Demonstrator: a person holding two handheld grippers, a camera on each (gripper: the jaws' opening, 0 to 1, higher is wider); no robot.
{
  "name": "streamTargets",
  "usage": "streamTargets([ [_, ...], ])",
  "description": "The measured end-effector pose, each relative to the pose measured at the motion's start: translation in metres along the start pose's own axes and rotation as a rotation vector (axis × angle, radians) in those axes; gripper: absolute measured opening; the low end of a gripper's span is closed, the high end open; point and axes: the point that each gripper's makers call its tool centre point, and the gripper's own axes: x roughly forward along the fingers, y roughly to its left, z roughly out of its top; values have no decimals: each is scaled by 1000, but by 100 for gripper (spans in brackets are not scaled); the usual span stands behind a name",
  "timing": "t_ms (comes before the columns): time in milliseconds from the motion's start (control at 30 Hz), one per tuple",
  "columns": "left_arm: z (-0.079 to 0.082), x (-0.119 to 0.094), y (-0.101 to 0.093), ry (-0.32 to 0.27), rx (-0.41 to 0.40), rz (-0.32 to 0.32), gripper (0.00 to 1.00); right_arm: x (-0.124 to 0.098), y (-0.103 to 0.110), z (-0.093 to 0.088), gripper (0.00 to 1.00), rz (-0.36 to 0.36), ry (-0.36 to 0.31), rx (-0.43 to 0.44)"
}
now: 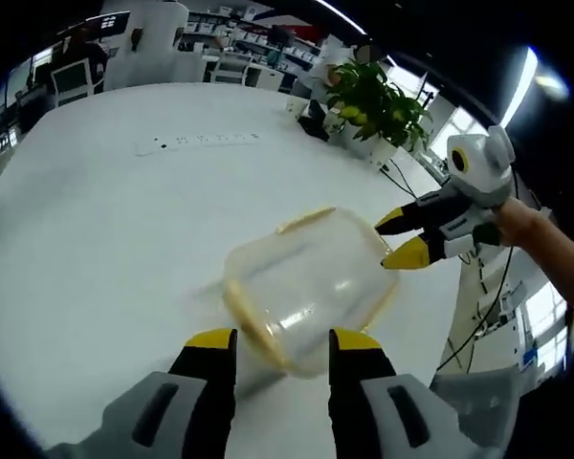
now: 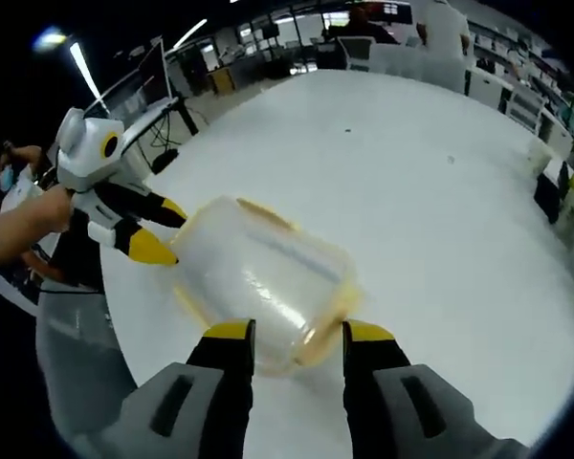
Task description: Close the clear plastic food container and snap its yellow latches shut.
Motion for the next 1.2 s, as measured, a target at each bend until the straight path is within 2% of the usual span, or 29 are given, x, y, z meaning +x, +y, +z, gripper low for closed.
streamTargets([
  [367, 2, 4, -3, -22, -1, 16, 33, 2, 1, 0, 33, 6, 27, 4],
  [433, 2, 4, -4, -36, -7, 18, 32, 5, 2, 0, 32, 14, 16, 48],
  [467, 2, 4, -4, -40, -16, 21, 31, 4, 4, 0, 31, 34, 17, 51],
  [500, 2, 5, -3, -42, -26, 27, 31, 3, 1, 1, 31, 4, 7, 69],
  [533, 2, 6, -3, -42, -26, 29, 31, 2, 4, 1, 30, 12, 15, 47],
  [600, -1, 5, -4, -15, -78, 20, 28, 1, 6, 2, 30, 11, 29, 74],
  [667, 0, 5, -3, -6, -28, 30, 28, 3, 6, 4, 29, 0, 37, 67],
  [800, -1, 4, -3, 9, -24, 28, 28, 2, 4, 2, 29, 5, 27, 76],
  [933, -3, 3, -2, -13, -32, 28, 29, 3, 3, 2, 29, 1, 9, 88],
  [1200, -5, 1, -3, -5, -29, 25, 29, 4, 7, 0, 30, -4, 13, 93],
])
